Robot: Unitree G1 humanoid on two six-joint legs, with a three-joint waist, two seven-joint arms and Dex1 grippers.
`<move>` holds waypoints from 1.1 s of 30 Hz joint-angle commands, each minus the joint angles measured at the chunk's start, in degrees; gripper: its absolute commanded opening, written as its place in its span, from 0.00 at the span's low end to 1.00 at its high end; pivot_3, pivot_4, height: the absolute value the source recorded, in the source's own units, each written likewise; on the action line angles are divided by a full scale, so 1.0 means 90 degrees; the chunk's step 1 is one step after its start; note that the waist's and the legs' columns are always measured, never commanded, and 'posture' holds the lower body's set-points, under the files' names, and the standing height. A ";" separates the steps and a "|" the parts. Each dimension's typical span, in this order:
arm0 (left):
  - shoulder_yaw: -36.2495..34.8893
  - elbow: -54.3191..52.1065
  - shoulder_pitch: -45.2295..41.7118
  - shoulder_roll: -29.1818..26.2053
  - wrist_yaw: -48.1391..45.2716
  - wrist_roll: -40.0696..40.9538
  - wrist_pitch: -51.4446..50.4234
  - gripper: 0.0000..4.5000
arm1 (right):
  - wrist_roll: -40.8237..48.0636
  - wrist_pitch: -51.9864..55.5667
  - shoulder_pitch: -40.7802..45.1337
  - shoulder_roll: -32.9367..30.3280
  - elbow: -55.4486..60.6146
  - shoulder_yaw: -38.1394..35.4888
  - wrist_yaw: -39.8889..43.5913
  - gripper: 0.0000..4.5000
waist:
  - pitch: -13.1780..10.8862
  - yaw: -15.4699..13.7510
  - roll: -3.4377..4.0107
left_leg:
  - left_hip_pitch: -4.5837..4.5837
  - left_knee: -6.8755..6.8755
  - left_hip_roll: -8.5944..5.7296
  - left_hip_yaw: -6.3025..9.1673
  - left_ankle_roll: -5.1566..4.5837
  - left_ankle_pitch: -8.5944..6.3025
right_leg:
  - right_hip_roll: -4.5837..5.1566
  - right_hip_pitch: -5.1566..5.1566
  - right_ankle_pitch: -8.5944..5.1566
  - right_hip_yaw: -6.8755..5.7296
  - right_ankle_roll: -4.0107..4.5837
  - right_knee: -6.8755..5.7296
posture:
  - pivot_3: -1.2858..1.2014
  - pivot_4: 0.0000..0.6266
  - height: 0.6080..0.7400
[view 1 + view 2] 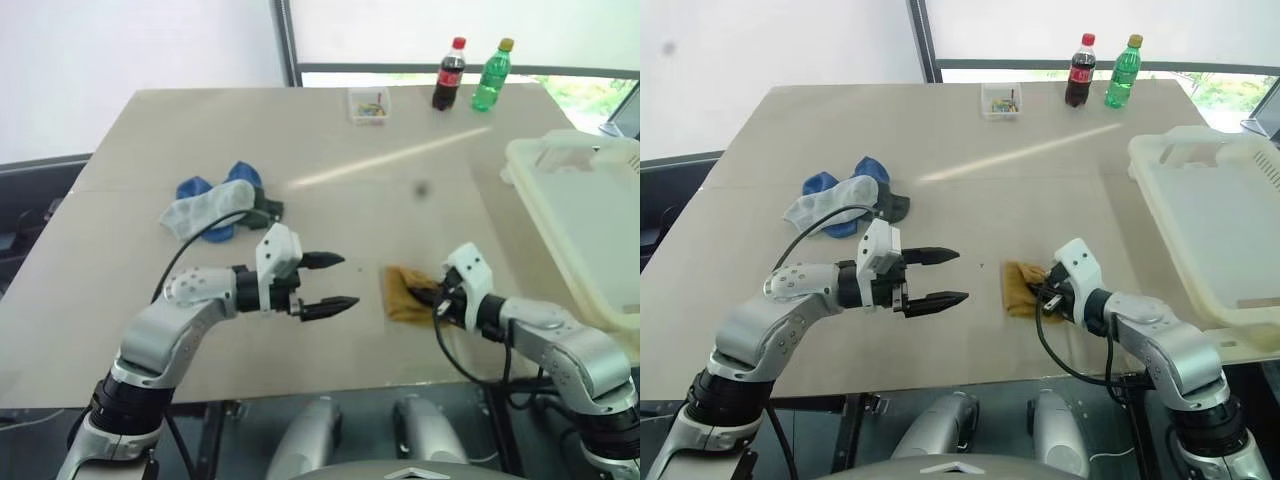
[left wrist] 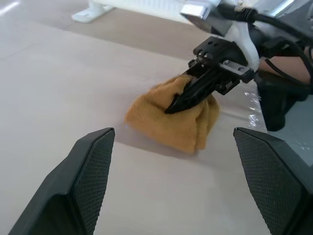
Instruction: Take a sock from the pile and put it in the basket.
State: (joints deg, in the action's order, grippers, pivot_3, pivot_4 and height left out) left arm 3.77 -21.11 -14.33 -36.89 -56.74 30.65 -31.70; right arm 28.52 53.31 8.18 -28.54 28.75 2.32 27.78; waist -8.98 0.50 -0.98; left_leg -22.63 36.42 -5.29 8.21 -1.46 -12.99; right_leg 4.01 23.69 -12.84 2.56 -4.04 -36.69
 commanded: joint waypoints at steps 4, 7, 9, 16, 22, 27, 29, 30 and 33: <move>-0.0177 0.0019 -0.0116 0.0134 0.0288 -0.0019 0.0148 0.93 | 0.0377 -0.0294 0.0067 0.0388 0.0288 -0.0702 -0.0183 0.01 | -0.0005 -0.0001 0.0007 | -0.0012 -0.0003 -0.0001 0.0001 0.0000 0.0000 | 0.0003 0.0013 0.0001 0.0001 0.0001 0.0000 | 0.52 0.24 1.00; -0.0190 0.0042 -0.0153 0.0199 0.0380 -0.0009 0.0157 0.93 | 0.0538 -0.0333 0.0122 0.0567 0.0280 -0.0960 -0.0288 0.01 | -0.0008 -0.0002 0.0013 | -0.0013 -0.0004 -0.0001 0.0001 0.0000 0.0000 | 0.0003 0.0013 0.0001 0.0000 0.0001 0.0000 | 0.52 0.24 1.00; -0.0204 0.0046 -0.0185 0.0256 0.0458 0.0018 0.0142 0.93 | 0.0659 -0.0328 0.0161 0.0668 0.0287 -0.1108 -0.0377 0.01 | -0.0012 0.0000 0.0018 | -0.0012 -0.0004 -0.0002 0.0001 0.0000 0.0000 | 0.0001 0.0013 0.0001 0.0000 0.0001 0.0000 | 0.52 0.24 1.00; -0.0191 0.0162 -0.0333 0.0427 0.0608 -0.0028 0.0181 0.93 | 0.1215 -0.0511 0.0509 0.1230 0.0117 -0.1935 -0.0933 0.01 | -0.0023 0.0007 0.0035 | -0.0012 -0.0004 -0.0002 0.0000 0.0000 0.0000 | 0.0001 0.0014 0.0001 0.0001 0.0001 -0.0002 | 0.52 0.24 1.00; -0.0226 0.0215 -0.0536 0.0610 0.0821 -0.0001 0.0136 0.93 | 0.1524 -0.1031 0.1408 0.1608 -0.0447 -0.3072 -0.1979 0.01 | -0.0027 0.0011 0.0043 | -0.0012 -0.0004 -0.0009 0.0000 0.0000 0.0000 | -0.0005 0.0014 0.0001 0.0003 0.0001 -0.0005 | 0.52 0.24 1.00; -0.0230 0.0224 -0.0700 0.0774 0.1031 0.0040 0.0064 0.93 | 0.1049 -0.1511 0.2656 0.1172 -0.1801 -0.3818 -0.3092 0.01 | -0.0039 0.0015 0.0062 | -0.0012 -0.0004 -0.0011 -0.0005 0.0007 0.0005 | -0.0005 0.0020 0.0002 0.0007 0.0003 -0.0011 | 0.52 0.24 1.00; -0.0210 0.0239 -0.0757 0.0846 0.1109 0.0026 0.0035 0.93 | 0.0682 -0.1674 0.3053 0.0889 -0.2532 -0.3878 -0.3435 0.01 | -0.0042 0.0011 0.0068 | -0.0013 -0.0004 -0.0018 -0.0016 0.0009 0.0007 | -0.0002 0.0025 0.0003 0.0015 0.0002 -0.0016 | 0.52 0.24 1.00; -0.0197 0.0244 -0.0782 0.0869 0.1135 0.0019 0.0015 0.93 | 0.0510 -0.1695 0.3245 0.0750 -0.2959 -0.3888 -0.3606 0.01 | -0.0042 0.0016 0.0068 | -0.0013 -0.0004 -0.0019 -0.0014 0.0013 0.0010 | -0.0002 0.0025 0.0003 0.0013 0.0003 -0.0016 | 0.52 0.24 1.00; -0.0203 0.0226 -0.0825 0.0883 0.1196 0.0057 -0.0087 0.93 | -0.0014 -0.1950 0.3666 0.0347 -0.4025 -0.3662 -0.3649 0.01 | -0.0042 0.0029 0.0068 | -0.0013 -0.0008 -0.0017 -0.0019 0.0018 0.0014 | -0.0003 0.0027 0.0002 0.0017 0.0004 -0.0015 | 0.52 0.24 1.00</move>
State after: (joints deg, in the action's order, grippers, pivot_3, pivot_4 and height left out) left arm 2.73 -17.84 -20.64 -28.91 -46.36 30.58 -32.28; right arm 30.38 37.72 39.45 -24.08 -4.71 -31.31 -4.59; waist -9.35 0.75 -0.37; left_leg -22.75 36.33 -5.44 7.99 -1.30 -12.87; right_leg 3.98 23.95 -12.82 2.77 -4.01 -36.82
